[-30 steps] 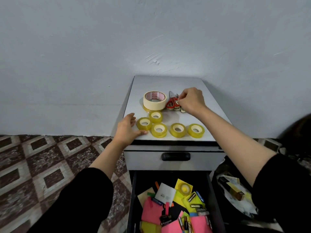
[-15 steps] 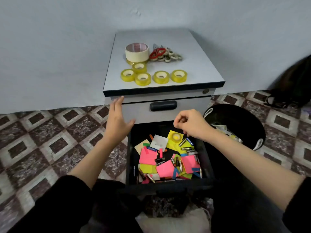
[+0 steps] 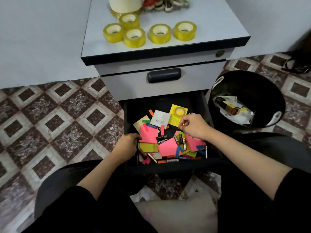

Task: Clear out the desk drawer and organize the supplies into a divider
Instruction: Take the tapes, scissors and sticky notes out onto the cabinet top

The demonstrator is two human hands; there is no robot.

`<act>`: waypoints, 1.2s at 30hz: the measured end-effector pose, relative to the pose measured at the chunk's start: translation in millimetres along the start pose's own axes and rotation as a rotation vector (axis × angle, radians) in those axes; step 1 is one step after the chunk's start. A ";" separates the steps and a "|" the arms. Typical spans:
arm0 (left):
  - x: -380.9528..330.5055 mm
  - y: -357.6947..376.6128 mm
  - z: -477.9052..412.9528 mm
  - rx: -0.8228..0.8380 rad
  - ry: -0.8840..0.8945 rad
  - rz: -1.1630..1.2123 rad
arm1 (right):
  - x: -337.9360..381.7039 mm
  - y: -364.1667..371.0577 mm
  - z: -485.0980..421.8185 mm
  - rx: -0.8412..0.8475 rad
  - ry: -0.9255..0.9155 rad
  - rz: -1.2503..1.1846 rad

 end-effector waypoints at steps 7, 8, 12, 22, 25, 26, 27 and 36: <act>7.1 30.9 -28.5 0.138 -0.027 0.043 | -27.5 15.6 -33.0 0.050 0.152 -0.003; 7.0 34.6 -33.4 0.157 -0.031 0.046 | -31.3 19.1 -37.4 0.062 0.174 0.008; 5.9 46.2 -48.9 0.224 -0.121 0.023 | -37.7 29.7 -50.0 0.091 0.201 0.065; 10.9 53.5 -69.6 0.200 -0.454 0.260 | -47.3 54.3 -55.7 0.246 0.202 0.154; 15.8 56.3 -73.2 0.140 -0.517 0.391 | -51.0 55.8 -57.5 0.246 0.215 0.157; 15.7 57.8 -73.3 0.140 -0.529 0.420 | -52.3 56.7 -57.4 0.248 0.219 0.157; 14.8 59.9 -73.5 0.149 -0.533 0.447 | -53.6 57.8 -57.3 0.253 0.225 0.158; 11.3 42.4 -83.0 0.017 -0.418 0.349 | -49.5 57.8 -58.0 0.265 0.210 0.160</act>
Point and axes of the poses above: each hand's wrist, its own z-axis away from the middle knuckle, its own y-axis out of the palm, x = y × z, the point moved 3 cm from there along -z, towards the middle knuckle, and after that the axes turned 4 degrees about -z, right-handed, at the moved point
